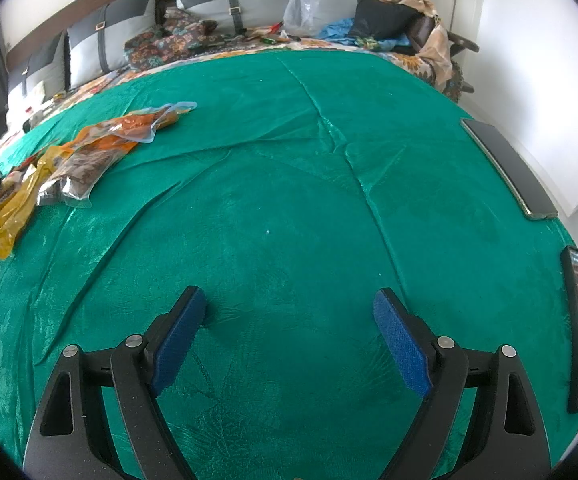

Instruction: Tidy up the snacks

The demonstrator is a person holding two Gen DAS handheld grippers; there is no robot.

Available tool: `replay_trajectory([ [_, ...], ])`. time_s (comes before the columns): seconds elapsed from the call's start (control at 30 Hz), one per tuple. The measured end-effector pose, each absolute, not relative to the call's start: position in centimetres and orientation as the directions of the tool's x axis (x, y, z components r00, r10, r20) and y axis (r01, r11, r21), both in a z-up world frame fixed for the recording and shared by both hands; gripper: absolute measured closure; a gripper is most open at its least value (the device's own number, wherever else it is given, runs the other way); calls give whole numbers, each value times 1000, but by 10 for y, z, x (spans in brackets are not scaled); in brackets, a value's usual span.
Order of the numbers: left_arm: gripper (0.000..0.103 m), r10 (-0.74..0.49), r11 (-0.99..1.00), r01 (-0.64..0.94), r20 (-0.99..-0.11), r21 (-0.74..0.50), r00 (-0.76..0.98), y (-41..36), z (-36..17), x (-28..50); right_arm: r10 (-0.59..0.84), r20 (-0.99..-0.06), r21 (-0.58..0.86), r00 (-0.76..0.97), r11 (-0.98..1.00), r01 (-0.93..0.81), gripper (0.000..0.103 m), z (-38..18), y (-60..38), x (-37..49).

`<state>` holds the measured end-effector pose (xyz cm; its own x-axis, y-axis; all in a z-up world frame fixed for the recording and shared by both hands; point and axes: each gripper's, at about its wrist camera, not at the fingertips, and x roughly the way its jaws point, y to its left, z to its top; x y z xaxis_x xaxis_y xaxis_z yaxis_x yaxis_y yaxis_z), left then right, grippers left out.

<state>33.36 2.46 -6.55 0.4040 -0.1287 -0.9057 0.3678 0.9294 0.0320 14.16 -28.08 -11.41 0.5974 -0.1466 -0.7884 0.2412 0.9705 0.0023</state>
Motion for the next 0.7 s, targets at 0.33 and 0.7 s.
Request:
replay_trajectory([
  [0.33,78,-167,980,169,-892,-104,421,73,-45,238,-148,-789,2,596,970,243,13,-114,-281,142],
  [0.7,38,-87,994,106,-858,-39,506,72,-91,125,-148,-789,2,596,970,243,13,-114,-281,142],
])
